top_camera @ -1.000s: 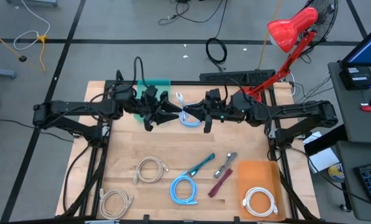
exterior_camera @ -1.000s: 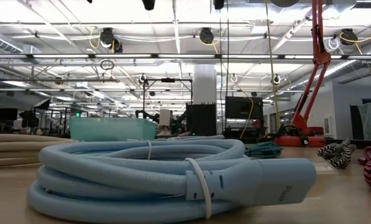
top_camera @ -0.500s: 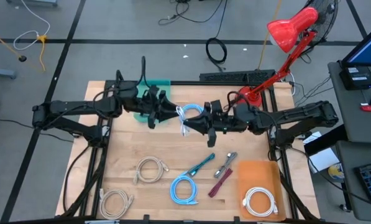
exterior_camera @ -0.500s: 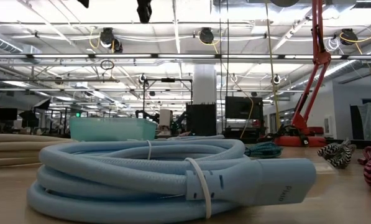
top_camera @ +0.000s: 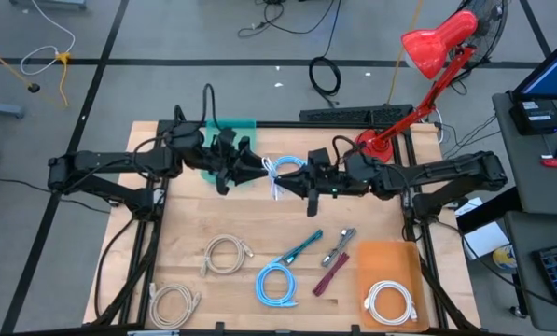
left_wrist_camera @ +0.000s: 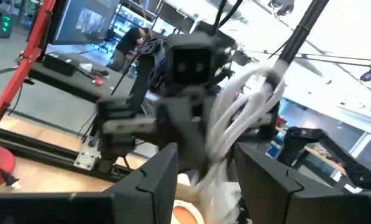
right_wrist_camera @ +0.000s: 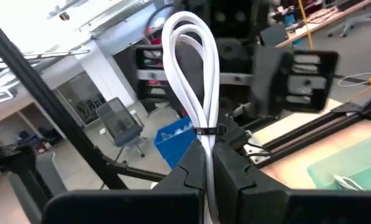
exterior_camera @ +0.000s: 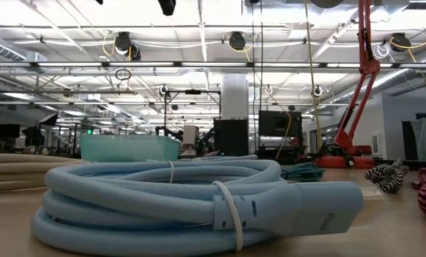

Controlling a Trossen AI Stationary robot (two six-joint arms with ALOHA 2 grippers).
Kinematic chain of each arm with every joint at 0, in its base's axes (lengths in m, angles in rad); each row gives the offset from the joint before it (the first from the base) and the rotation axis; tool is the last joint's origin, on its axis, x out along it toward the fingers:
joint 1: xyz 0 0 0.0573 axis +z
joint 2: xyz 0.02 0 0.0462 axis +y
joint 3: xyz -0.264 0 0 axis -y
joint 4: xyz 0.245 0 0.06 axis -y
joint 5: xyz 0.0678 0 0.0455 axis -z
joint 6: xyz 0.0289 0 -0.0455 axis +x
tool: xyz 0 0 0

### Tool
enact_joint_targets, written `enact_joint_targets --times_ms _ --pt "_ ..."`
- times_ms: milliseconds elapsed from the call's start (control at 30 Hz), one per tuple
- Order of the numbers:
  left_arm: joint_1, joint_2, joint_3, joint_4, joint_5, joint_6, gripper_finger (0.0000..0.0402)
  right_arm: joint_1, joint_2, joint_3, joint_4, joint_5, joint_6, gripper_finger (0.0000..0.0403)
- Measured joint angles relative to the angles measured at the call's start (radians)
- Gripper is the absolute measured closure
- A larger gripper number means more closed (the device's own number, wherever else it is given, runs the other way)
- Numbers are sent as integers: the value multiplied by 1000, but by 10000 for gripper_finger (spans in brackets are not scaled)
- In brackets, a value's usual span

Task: Pick & Place USB Port
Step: Put the white USB cable into the blue bin

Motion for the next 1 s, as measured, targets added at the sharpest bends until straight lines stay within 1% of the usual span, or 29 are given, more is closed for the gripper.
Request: enact_joint_targets --times_ms 100,300,433,500,567,667,700,800,867,1000 --pt "-1 0 0 1 2 -5 240 -6 33 -1 16 -12 24 402" --pt "-7 0 0 3 8 -10 240 -13 122 0 146 -71 73 403" --pt "-17 0 0 3 5 -17 245 -14 131 -2 176 -78 71 403" --pt "-19 0 1 0 5 -19 266 -18 130 -2 179 -74 62 402" --pt "-18 0 1 -2 10 -19 304 -19 122 -2 171 -57 50 399" --pt "-16 0 2 4 39 -15 376 -18 110 -2 176 -35 41 394" --pt "-15 0 2 8 48 -16 385 -17 108 -2 174 -38 40 394" --pt "-14 0 2 5 47 -49 383 -17 109 -2 175 -38 37 392" --pt "-11 0 2 0 33 -61 389 -17 108 -2 183 -60 27 389" --pt "37 -28 3 -85 50 -46 392 -19 108 -2 185 -106 81 363"
